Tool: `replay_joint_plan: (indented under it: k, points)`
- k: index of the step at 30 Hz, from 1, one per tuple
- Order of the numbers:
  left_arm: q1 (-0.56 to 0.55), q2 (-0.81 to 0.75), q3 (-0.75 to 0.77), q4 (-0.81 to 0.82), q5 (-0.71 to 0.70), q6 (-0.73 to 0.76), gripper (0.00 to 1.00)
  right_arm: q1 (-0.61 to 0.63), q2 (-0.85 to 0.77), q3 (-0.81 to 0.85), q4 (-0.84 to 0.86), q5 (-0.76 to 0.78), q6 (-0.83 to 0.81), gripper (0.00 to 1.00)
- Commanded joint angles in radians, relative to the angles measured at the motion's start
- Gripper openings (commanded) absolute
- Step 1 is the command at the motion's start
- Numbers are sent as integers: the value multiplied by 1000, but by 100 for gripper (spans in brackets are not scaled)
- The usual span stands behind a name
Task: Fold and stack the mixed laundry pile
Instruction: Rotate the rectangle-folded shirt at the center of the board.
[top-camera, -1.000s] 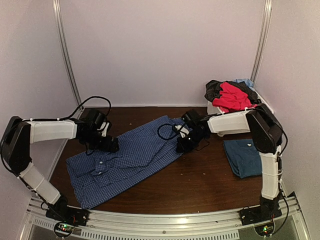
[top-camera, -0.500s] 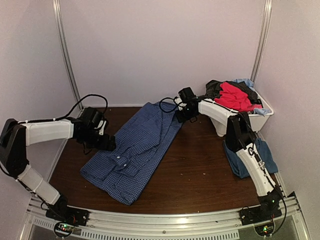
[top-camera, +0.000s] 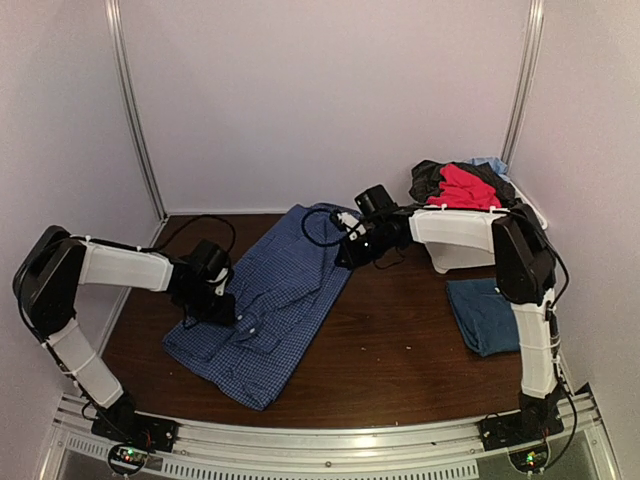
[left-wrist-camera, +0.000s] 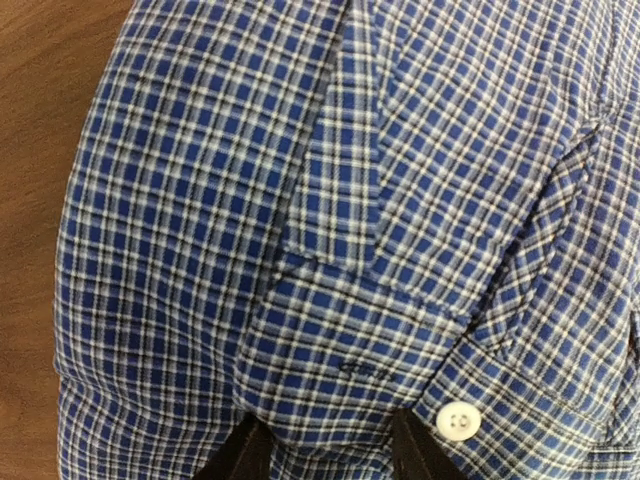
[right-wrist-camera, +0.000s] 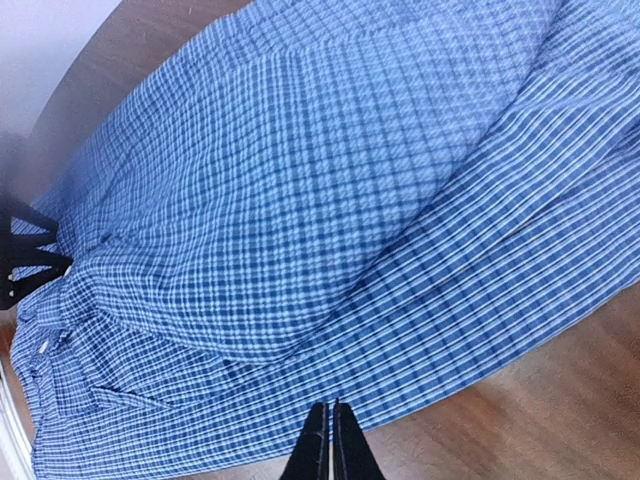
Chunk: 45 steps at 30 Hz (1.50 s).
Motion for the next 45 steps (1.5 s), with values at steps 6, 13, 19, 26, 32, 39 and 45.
replay_joint_plan:
  k: [6, 13, 19, 26, 32, 39, 45]
  points:
    - [-292, 184, 53, 120, 145, -202, 34, -109, -87, -140, 81, -81, 66, 3]
    - [-326, 22, 103, 65, 120, -213, 41, -126, -133, -224, 62, -120, 40, 3]
    - [-277, -25, 151, 56, 86, -123, 46, -77, -200, -388, 140, -205, 64, 2]
    - [-200, 100, 187, 181, 150, -62, 42, 28, -245, -496, 229, -255, 152, 2]
    - [-201, 127, 107, 206, 166, -75, 36, 28, -170, -559, 271, -224, 160, 0]
    - [-270, 34, -72, 269, 164, -174, 35, 15, -100, -478, 218, -219, 96, 0]
    - [-281, -147, -157, 322, 222, -247, 45, 35, -354, -628, 240, -279, 155, 14]
